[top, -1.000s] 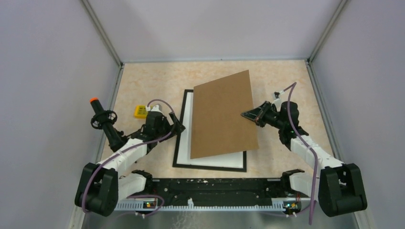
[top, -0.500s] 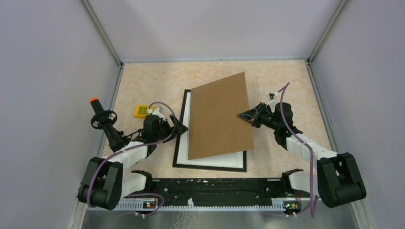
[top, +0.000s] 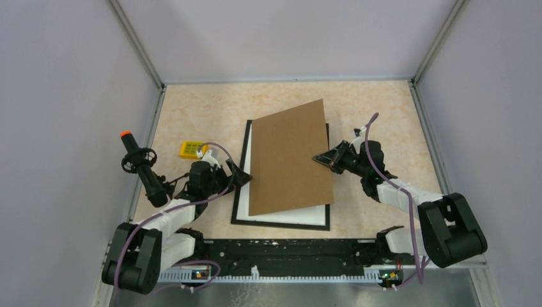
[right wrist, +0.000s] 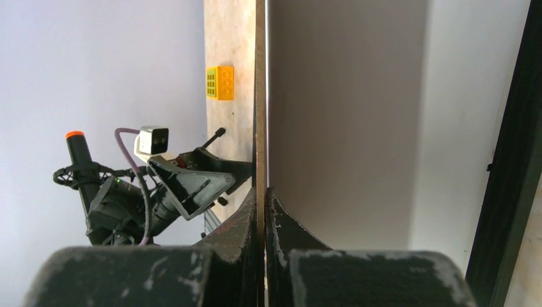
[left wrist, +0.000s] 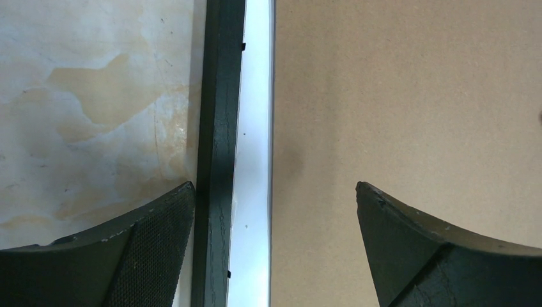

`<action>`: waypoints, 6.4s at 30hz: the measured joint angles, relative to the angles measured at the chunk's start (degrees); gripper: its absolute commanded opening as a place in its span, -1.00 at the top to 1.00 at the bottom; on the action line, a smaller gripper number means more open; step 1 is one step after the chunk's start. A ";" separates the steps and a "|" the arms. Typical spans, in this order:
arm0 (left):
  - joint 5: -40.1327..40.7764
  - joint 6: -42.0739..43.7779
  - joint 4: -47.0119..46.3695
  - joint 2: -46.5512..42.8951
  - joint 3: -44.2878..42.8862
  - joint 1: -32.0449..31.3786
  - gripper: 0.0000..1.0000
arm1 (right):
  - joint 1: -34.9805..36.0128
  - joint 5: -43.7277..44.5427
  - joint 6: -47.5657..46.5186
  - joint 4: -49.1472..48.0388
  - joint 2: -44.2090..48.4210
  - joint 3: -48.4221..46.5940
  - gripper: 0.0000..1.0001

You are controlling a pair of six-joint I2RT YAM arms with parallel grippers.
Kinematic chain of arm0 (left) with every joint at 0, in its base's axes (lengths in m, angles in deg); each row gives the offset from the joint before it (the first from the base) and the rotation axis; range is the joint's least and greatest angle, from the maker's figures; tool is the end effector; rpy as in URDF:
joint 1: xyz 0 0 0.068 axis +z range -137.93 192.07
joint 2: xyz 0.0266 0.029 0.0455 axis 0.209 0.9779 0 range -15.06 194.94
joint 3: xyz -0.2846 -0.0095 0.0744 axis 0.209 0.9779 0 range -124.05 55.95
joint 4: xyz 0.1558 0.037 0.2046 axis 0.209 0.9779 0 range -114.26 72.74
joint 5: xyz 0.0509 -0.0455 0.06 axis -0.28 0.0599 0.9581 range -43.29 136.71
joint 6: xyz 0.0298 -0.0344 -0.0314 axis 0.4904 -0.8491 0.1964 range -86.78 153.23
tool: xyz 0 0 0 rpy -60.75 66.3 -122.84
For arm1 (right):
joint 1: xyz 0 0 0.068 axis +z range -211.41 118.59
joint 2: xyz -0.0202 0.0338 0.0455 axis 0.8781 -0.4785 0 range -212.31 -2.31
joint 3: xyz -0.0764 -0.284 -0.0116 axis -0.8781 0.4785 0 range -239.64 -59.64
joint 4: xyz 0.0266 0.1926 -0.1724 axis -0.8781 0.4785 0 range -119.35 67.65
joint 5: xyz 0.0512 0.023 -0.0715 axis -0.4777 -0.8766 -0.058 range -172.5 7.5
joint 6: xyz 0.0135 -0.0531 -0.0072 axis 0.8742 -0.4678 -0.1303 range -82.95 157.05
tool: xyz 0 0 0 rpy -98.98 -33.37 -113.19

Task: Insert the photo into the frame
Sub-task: Place the photo frame item in the photo frame, then install the photo frame at the center of the board.

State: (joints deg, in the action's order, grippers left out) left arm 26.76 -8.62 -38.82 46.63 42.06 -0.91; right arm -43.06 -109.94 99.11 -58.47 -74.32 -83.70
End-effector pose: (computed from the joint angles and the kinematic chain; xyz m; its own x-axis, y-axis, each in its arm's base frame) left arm 0.1761 -0.0537 0.1656 -0.7241 -0.4768 -0.4984 0.0080 0.7167 -0.6973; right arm 0.2230 0.0921 0.2105 -0.7561 0.5752 -0.3121 -0.0544 0.4200 0.9059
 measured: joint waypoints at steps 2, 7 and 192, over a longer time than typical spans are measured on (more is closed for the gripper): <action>0.00 -0.07 -0.02 0.02 0.02 0.00 -0.97 | 0.37 0.44 0.07 -0.52 -0.66 0.07 1.00; -0.37 -0.13 -1.40 1.11 0.02 0.13 -0.96 | 1.31 0.61 0.74 -2.84 -1.97 0.13 1.00; -4.42 1.51 -6.45 10.58 -4.13 -0.24 -0.95 | 2.75 13.20 -36.06 63.17 -10.84 -19.23 0.73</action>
State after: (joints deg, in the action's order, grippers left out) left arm 22.35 -7.11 -45.27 57.21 37.93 -1.15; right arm -40.31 -96.74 63.05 4.69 -85.16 -102.93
